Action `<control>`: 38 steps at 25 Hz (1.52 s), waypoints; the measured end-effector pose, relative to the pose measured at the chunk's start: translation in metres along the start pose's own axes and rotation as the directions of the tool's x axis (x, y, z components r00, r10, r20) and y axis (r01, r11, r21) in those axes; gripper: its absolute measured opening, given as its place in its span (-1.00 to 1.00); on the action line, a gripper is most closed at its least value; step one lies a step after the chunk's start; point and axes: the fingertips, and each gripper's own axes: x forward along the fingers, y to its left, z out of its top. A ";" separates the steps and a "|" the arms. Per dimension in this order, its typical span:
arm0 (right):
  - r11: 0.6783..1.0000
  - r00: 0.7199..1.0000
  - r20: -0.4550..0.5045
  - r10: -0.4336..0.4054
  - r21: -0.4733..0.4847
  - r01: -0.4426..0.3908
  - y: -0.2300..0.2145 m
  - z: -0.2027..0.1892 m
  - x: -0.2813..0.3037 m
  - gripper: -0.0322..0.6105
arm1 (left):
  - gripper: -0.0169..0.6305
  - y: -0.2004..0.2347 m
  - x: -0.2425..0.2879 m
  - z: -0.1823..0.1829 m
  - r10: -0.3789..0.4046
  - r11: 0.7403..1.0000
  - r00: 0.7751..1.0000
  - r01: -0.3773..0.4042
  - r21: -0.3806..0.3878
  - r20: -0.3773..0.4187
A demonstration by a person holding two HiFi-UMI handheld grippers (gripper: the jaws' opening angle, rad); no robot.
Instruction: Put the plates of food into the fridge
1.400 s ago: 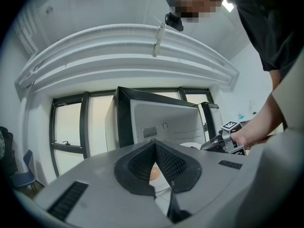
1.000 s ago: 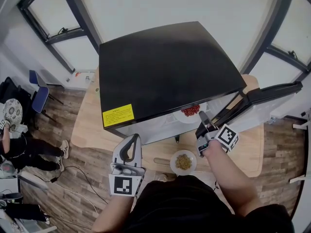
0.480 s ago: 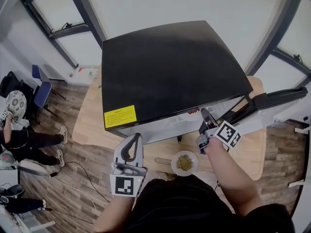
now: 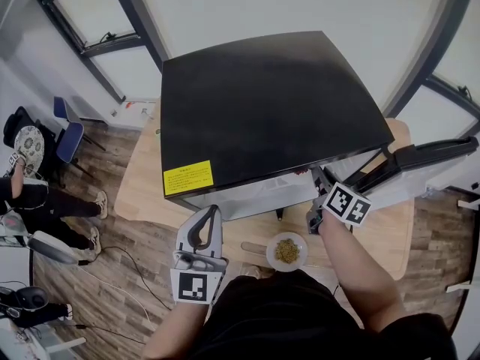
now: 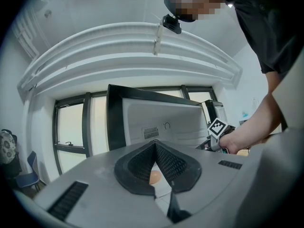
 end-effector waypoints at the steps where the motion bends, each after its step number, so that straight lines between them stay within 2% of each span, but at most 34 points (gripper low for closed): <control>1: 1.000 1.000 -0.007 -0.009 -0.009 0.009 0.000 0.000 0.001 -0.62 | -0.94 0.000 0.000 -0.001 0.001 1.000 1.000 -0.001 0.000 -0.004; 6: 0.995 0.998 -0.029 -0.056 -0.085 0.053 -0.003 -0.001 0.002 -0.57 | -0.93 0.001 -0.002 -0.005 0.006 1.000 1.000 -0.006 -0.004 -0.020; 11: 0.977 0.994 -0.045 -0.104 -0.190 0.093 -0.005 -0.005 0.002 -0.38 | -0.94 0.001 -0.001 -0.005 -0.001 1.000 1.000 0.001 -0.008 -0.023; 17: 0.964 0.994 -0.003 -0.111 -0.242 0.107 -0.002 0.001 -0.005 -0.37 | -0.93 0.000 0.001 -0.001 -0.013 1.000 1.000 0.013 -0.002 -0.008; 19: 0.964 0.994 0.015 -0.109 -0.243 0.109 0.000 0.003 -0.010 -0.37 | -0.94 -0.002 0.002 -0.001 -0.029 1.000 1.000 0.029 0.000 -0.010; 22: 0.963 0.995 0.037 -0.097 -0.248 0.104 0.006 0.006 -0.017 -0.37 | -0.94 -0.005 0.002 -0.002 -0.067 0.997 0.998 0.066 -0.042 -0.008; 30: 0.977 0.995 0.089 -0.043 -0.206 0.060 0.014 0.003 -0.046 -0.37 | -0.94 -0.010 0.000 0.003 -0.106 0.994 0.994 0.107 -0.029 0.032; 38: 0.985 0.990 0.139 -0.033 -0.162 0.055 0.001 -0.011 -0.088 -0.37 | -0.94 -0.020 -0.002 -0.005 -0.161 0.987 0.986 0.161 -0.013 0.040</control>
